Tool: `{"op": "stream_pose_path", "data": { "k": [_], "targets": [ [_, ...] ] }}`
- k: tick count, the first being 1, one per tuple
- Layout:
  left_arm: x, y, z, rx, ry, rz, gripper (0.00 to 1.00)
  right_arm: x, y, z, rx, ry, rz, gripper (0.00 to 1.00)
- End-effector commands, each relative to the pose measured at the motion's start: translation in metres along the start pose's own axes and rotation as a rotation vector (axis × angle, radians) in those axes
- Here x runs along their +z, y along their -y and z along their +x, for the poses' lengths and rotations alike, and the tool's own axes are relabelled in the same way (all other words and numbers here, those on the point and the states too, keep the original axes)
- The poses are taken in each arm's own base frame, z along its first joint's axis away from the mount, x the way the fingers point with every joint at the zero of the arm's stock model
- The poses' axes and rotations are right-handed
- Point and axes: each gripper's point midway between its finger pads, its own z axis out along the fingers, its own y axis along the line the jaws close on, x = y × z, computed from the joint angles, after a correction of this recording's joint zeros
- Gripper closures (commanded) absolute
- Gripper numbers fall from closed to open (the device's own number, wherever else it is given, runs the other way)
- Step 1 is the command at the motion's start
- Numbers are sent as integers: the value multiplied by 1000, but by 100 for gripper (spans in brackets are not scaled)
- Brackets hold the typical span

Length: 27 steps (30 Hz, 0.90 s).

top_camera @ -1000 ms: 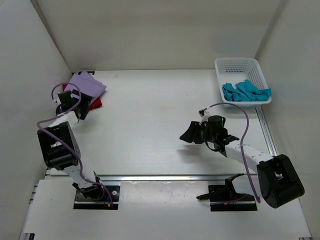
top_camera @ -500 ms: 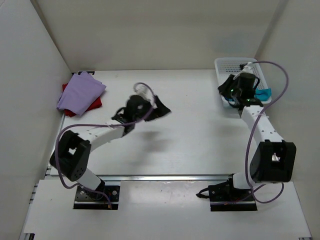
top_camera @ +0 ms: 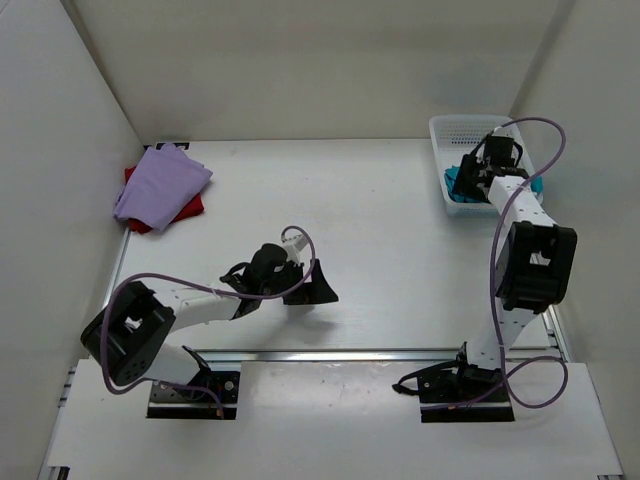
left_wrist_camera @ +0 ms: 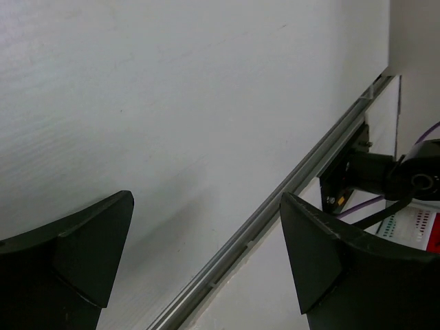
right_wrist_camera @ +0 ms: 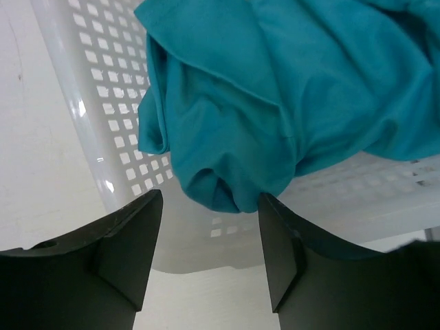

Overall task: Fold and stack the t-shirts
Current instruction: Grab crumpled tshirt from bin with the right arm

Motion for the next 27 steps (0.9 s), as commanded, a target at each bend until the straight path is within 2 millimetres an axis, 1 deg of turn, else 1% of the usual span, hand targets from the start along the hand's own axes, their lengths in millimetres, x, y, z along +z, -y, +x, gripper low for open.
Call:
{"op": "stream_pose_path", "data": {
  "k": [1, 3, 4, 5, 6, 7, 9, 10, 11, 12, 13, 14, 15, 16, 17, 18, 19, 20, 21, 22, 23, 24, 25, 26, 27],
  "targets": [
    [-13, 23, -24, 41, 78, 91, 1, 0, 1, -11, -12, 5, 9, 44],
    [-14, 24, -27, 38, 90, 100, 1, 6, 1, -16, -17, 0, 18, 44],
    [-14, 25, -24, 35, 82, 104, 1, 14, 3, -10, -22, -22, 24, 48],
    [-14, 26, -24, 35, 84, 113, 2, 18, 3, -7, -17, -51, 18, 53],
    [-14, 25, -22, 29, 82, 115, 1, 23, 2, -15, -4, -41, 24, 53],
    [-14, 24, -19, 29, 77, 114, 1, 25, 2, -17, 2, -47, 17, 54],
    [-13, 26, -19, 30, 73, 120, 1, 24, 5, -25, 15, -29, 11, 69],
    [-13, 26, -21, 28, 80, 117, 1, 22, 7, -31, 42, -14, 10, 86],
    [-13, 26, -19, 26, 71, 117, 1, 17, 1, -39, 63, 14, -25, 95],
    [-13, 27, -22, 30, 78, 122, 1, 0, 1, -58, 89, 94, -39, 99],
    [-13, 27, -22, 22, 78, 118, 1, -18, 0, -64, 108, 139, -50, 100],
    [-14, 28, -24, 22, 80, 125, 1, -28, -1, -73, 117, 193, -66, 100],
    [-14, 30, -26, 21, 79, 134, 1, -58, -2, -96, 120, 290, -90, 100],
    [-13, 29, -25, 13, 70, 135, 1, -88, -5, -113, 122, 362, -116, 100],
    [-14, 32, -29, 16, 75, 141, 1, -110, -12, -130, 124, 421, -148, 99],
    [-14, 35, -30, 12, 69, 150, 1, -140, -21, -142, 125, 467, -182, 100],
    [-16, 39, -34, 4, 71, 164, 2, -178, -29, -162, 117, 548, -217, 100],
    [-17, 41, -34, -1, 68, 171, 2, -203, -46, -173, 112, 596, -277, 100],
    [-21, 44, -40, -11, 81, 190, 1, -236, -66, -180, 93, 651, -352, 100],
    [-25, 51, -42, -33, 79, 215, 1, -276, -77, -189, 78, 729, -392, 100],
    [-28, 47, -52, -48, 106, 217, 1, -309, -103, -194, 52, 780, -475, 100],
    [-33, 43, -59, -71, 117, 215, 1, -342, -128, -190, 15, 822, -557, 100],
    [-37, 45, -65, -85, 130, 225, 1, -378, -140, -195, 3, 884, -628, 99],
    [-44, 35, -76, -108, 165, 213, 1, -407, -163, -188, -4, 888, -752, 100],
    [-53, 28, -94, -152, 210, 218, 1, -433, -185, -182, -35, 888, -873, 100]
  ]
}}
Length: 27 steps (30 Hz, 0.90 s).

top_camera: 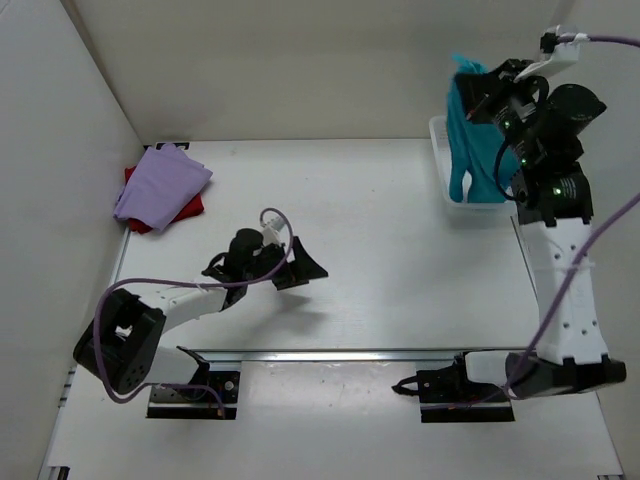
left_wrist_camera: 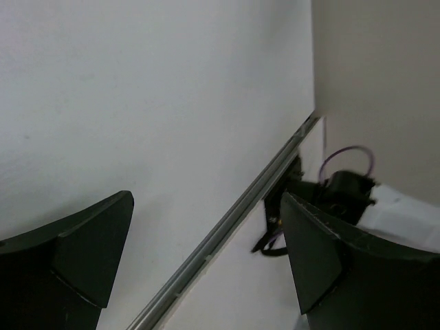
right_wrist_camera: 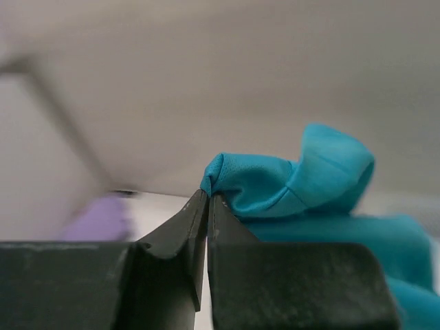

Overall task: Fold and stack the t-shirts
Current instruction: Grab crumpled tshirt from bin with the right arm, then move the tshirt to the center of the board

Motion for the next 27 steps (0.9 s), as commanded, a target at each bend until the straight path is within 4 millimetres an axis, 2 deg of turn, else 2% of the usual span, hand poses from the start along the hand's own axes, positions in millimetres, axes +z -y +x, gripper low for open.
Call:
{"op": "stream_pose_path", "data": {
  "k": [1, 2, 3, 4, 5, 6, 7, 8, 10, 11, 12, 13, 14, 15, 16, 17, 18, 19, 20, 21, 22, 23, 24, 27],
  "targets": [
    [-29, 9, -53, -87, 134, 86, 1, -41, -111, -59, 65, 112, -395, 100],
    [-35, 13, -60, -130, 145, 130, 1, -44, -121, -66, 60, 128, -430, 100],
    [-45, -6, -71, -192, 189, 114, 1, -55, -139, -73, 61, 141, -494, 100],
    [-57, -11, -87, -243, 236, 135, 1, -61, -153, -80, 71, 150, -533, 99],
    [-63, -18, -92, -283, 256, 136, 2, -60, -159, -78, 77, 140, -556, 100],
    [-73, -30, -100, -316, 299, 123, 1, -68, -162, -84, 81, 143, -587, 100],
    [-80, -36, -109, -337, 340, 121, 2, -70, -161, -85, 84, 139, -606, 100],
    [-86, -45, -110, -370, 364, 112, 1, -67, -157, -82, 87, 135, -604, 100],
    [-96, -46, -122, -365, 412, 120, 1, -51, -135, -37, 128, 31, -586, 100],
    [-101, -50, -127, -383, 430, 116, 2, -57, -125, -35, 156, 33, -579, 100],
    [-102, -49, -129, -390, 435, 121, 1, -53, -110, -2, 187, 9, -568, 100],
    [-110, -51, -139, -385, 472, 124, 1, -43, -81, 54, 270, -90, -507, 100],
    [-114, -53, -143, -379, 485, 120, 1, -47, -72, 67, 285, -83, -506, 100],
    [-115, -54, -146, -358, 494, 108, 1, -46, -55, 122, 364, -185, -462, 100],
    [-115, -56, -144, -353, 492, 90, 1, -47, -31, 167, 413, -245, -386, 100],
    [-112, -63, -142, -328, 487, 35, 1, -48, -21, 190, 409, -265, -339, 99],
    [-110, -73, -139, -295, 481, -51, 1, -53, -9, 237, 439, -340, -253, 96],
    [-113, -72, -145, -254, 494, -88, 1, -62, -1, 264, 425, -375, -212, 93],
    [-107, -81, -134, -206, 473, -183, 1, -68, 10, 289, 402, -417, -148, 87],
    [-104, -88, -128, -171, 452, -263, 2, -75, 13, 303, 391, -445, -98, 81],
    [-108, -91, -133, -117, 472, -312, 1, -81, 19, 312, 377, -458, -64, 79],
    [-105, -93, -126, -112, 448, -346, 1, -88, 30, 325, 355, -481, -9, 75],
    [-106, -98, -126, -95, 449, -390, 1, -93, 36, 326, 349, -478, 28, 70],
    [-111, -104, -130, -86, 476, -442, 1, -110, 51, 347, 293, -515, 112, 67]
  ]
}}
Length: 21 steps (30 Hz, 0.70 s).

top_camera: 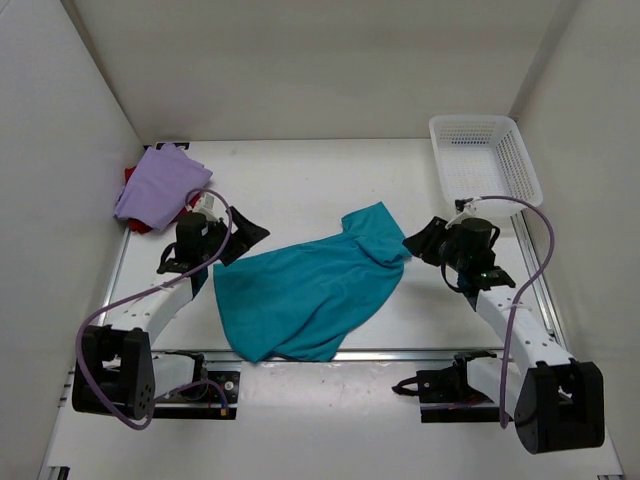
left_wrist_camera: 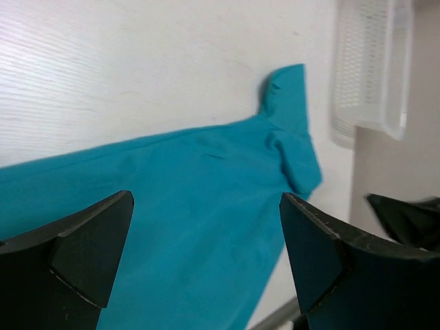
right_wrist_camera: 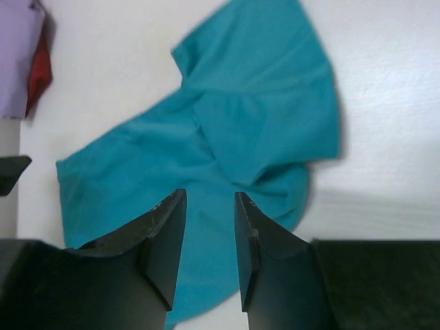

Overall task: Fold and stack the t-shirts
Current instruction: Move the tshirt to the center of the board

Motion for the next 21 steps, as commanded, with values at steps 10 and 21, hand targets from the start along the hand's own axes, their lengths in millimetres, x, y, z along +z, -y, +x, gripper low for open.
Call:
{"op": "stream_pose_path", "data": {
  "k": [10, 21],
  "targets": [
    [-8, -64, -44, 65, 126, -332, 18, 85, -16, -43, -333, -24, 118, 82],
    [-48, -134, -47, 246, 55, -776, 44, 157, 29, -83, -304, -53, 185, 64]
  ]
}}
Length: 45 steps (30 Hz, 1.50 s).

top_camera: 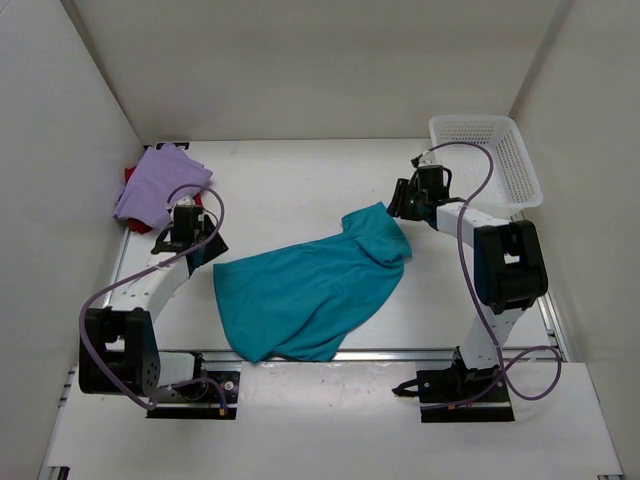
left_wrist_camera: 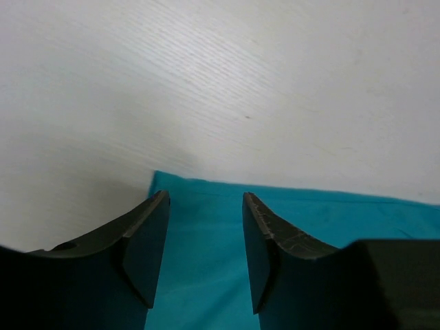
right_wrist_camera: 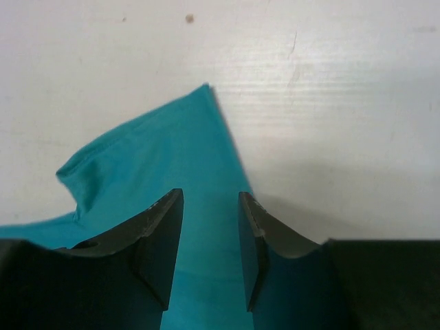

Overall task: Fold and stack the t-shirts
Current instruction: Flatten out the tshirt

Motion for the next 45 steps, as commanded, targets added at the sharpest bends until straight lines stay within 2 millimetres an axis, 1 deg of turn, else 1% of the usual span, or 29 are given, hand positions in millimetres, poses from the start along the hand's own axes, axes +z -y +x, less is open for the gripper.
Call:
{"op": "stream_pose_path", "data": {
  "k": [1, 3, 5, 6, 8, 11, 12, 13, 15, 16, 17, 18, 19, 21, 22, 25, 28, 29, 30, 31, 35, 36, 37, 39, 40, 41, 43, 44, 45],
  "targets": [
    [1, -38, 7, 90, -49, -170, 42, 11, -2, -33, -25, 58, -28, 64],
    [7, -50, 24, 81, -107, -185, 39, 12, -5, -28, -16, 54, -48, 64],
    [14, -54, 35, 52, -154, -184, 37, 10, -13, -28, -11, 79, -85, 63],
    [18, -62, 37, 20, -171, -199, 38, 8, -17, -22, -8, 76, -101, 63],
    [23, -61, 43, 16, -182, -199, 38, 6, -20, -21, 0, 88, -114, 63],
    [29, -52, 32, 1, -129, -174, 39, 1, -36, -12, 4, 74, -185, 63],
    [31, -50, 32, -16, -126, -166, 39, 1, -41, -15, 7, 88, -207, 63],
    [33, -48, 33, -29, -127, -160, 40, 0, -46, -10, 0, 80, -221, 63],
    [37, -34, 38, -12, -138, -116, 37, -1, -55, -10, -13, 92, -232, 63],
    [39, -34, 42, -3, -153, -119, 37, 1, -53, -5, -7, 81, -232, 63],
    [40, -33, 48, -3, -177, -114, 41, -1, -53, -8, 0, 87, -235, 62],
    [41, -35, 47, -8, -172, -121, 46, -1, -54, -9, 7, 83, -238, 64],
    [42, -36, 55, 7, -195, -120, 46, 0, -51, -8, 14, 76, -237, 63],
    [43, -38, 56, -7, -201, -118, 45, -2, -46, -11, 21, 87, -233, 63],
    [44, -37, 53, -16, -194, -112, 48, -2, -45, -6, 29, 73, -231, 64],
    [44, -30, 52, 3, -191, -91, 60, 0, -39, -11, 35, 88, -223, 63],
    [46, -28, 51, -7, -182, -68, 66, 0, -33, -15, 52, 92, -207, 63],
    [46, -25, 48, -7, -177, -51, 71, 2, -31, -13, 58, 78, -207, 62],
    [46, -24, 45, -16, -168, -48, 74, 5, -28, -19, 61, 86, -192, 62],
    [48, -23, 45, -16, -167, -33, 79, 9, -20, -13, 74, 60, -164, 60],
    [47, -18, 42, -14, -158, -16, 99, 22, -8, -15, 94, 48, -128, 45],
    [46, -17, 43, -24, -161, -3, 100, 28, -8, -11, 90, 32, -121, 44],
    [45, -16, 37, -32, -143, 1, 100, 30, -8, -20, 91, 46, -113, 44],
    [42, -14, 37, -41, -137, 15, 100, 43, -5, -18, 72, 24, -91, 44],
    [39, -8, 29, -32, -112, 37, 100, 46, -6, -30, 63, 41, -82, 44],
    [38, -5, 30, -34, -116, 47, 100, 52, 0, -23, 59, 16, -53, 44],
    [32, 6, 20, -20, -85, 76, 100, 59, -2, -36, 33, 26, -38, 44],
    [31, 7, 21, -11, -87, 81, 100, 65, 2, -26, 33, -15, -32, 44],
    [29, 12, 19, -3, -79, 95, 100, 69, 2, -27, 39, -37, -24, 45]
  ]
}}
